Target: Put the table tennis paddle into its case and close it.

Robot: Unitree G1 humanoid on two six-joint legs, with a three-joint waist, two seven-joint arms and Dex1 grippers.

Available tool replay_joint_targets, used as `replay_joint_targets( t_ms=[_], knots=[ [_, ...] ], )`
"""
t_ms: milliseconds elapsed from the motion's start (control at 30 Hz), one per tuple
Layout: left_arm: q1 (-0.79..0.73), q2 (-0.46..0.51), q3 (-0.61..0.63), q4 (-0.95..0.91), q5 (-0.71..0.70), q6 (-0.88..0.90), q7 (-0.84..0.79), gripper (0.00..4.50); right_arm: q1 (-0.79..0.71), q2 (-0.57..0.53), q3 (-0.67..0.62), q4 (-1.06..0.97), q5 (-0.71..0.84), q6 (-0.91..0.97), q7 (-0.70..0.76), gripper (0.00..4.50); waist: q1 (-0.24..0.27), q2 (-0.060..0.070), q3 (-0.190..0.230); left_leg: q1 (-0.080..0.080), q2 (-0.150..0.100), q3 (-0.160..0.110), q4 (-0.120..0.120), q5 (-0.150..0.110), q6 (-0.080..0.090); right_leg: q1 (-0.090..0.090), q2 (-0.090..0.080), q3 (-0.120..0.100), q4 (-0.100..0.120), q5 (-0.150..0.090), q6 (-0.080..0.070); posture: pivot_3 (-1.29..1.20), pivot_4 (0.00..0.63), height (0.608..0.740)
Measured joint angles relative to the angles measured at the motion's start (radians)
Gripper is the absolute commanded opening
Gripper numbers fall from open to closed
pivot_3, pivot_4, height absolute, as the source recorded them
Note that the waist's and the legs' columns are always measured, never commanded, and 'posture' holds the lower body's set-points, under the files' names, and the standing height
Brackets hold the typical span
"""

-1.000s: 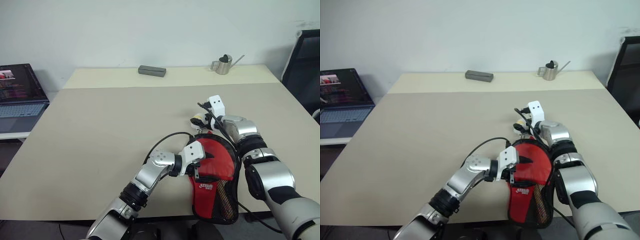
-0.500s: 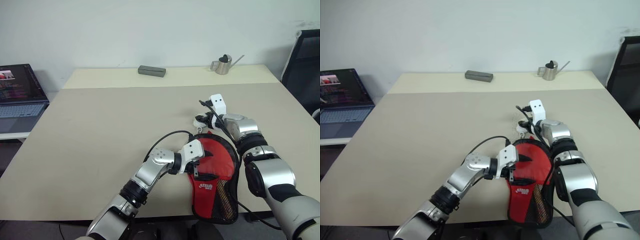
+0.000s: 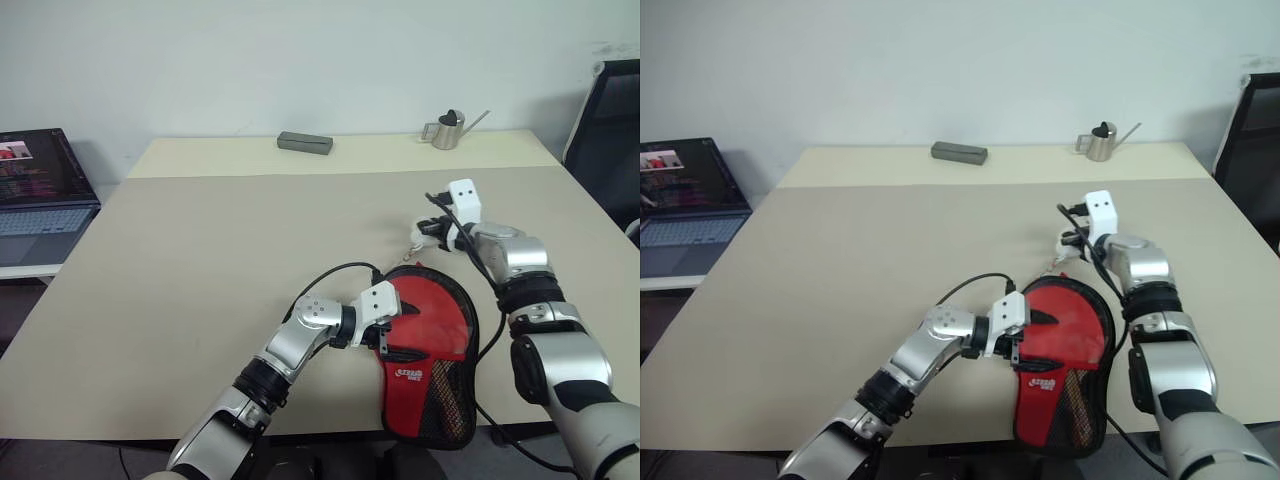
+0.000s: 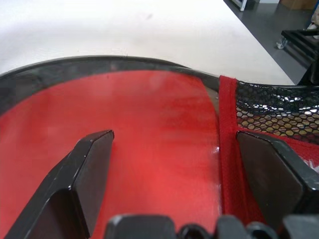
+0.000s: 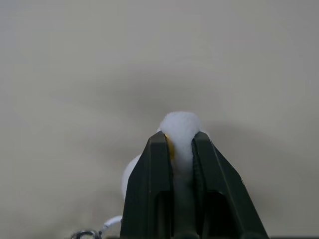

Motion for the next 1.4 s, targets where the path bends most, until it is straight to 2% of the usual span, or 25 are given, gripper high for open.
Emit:
replay_joint_targets(
  t_ms=[400, 600, 833, 1067, 1400],
  knots=[
    [-0.015, -0.014, -0.002, 0.036, 0.001, -0.017, 0.0, 4.27, 0.222, -0.099, -0.022, -0.327, 0.037, 0.183, 0.011, 0.1, 0.003, 0.001, -0.001, 0.0, 0.0, 0.0, 0.0, 0.0, 0.001, 0.001, 0.0, -0.001, 0.0, 0.0, 0.0, 0.0, 0.15, 0.74],
    [-0.029, -0.046, -0.004, 0.067, 0.01, -0.019, 0.014, 4.27, 0.308, -0.194, -0.058, -0.521, 0.084, 0.302, 0.034, 0.1, 0.016, 0.001, -0.001, 0.0, -0.001, -0.001, 0.001, -0.002, 0.004, 0.002, -0.001, -0.002, -0.001, 0.0, 0.001, 0.0, 0.15, 0.74],
    [-0.04, -0.068, -0.005, 0.1, 0.015, -0.039, 0.014, 4.27, 0.4, -0.302, -0.1, -0.626, 0.128, 0.381, 0.06, 0.1, 0.034, 0.001, -0.001, 0.0, -0.001, -0.001, 0.001, -0.002, 0.005, 0.002, -0.001, -0.002, -0.001, 0.0, 0.001, 0.0, 0.15, 0.74],
    [-0.055, -0.084, -0.005, 0.131, 0.019, -0.044, 0.013, 4.27, 0.586, -0.41, -0.128, -0.799, 0.211, 0.476, 0.149, 0.1, 0.041, 0.0, -0.001, -0.001, -0.002, -0.002, 0.002, -0.002, 0.005, 0.004, -0.001, -0.003, -0.002, 0.001, 0.002, 0.0, 0.15, 0.74],
    [-0.063, -0.099, -0.008, 0.155, 0.026, -0.059, 0.011, 4.27, 0.802, -0.533, -0.158, -0.975, 0.296, 0.499, 0.271, 0.08, 0.049, 0.0, -0.001, 0.0, -0.002, -0.002, 0.002, -0.001, 0.006, 0.006, -0.001, -0.003, -0.004, 0.001, 0.004, 0.0, 0.15, 0.74]
  ],
)
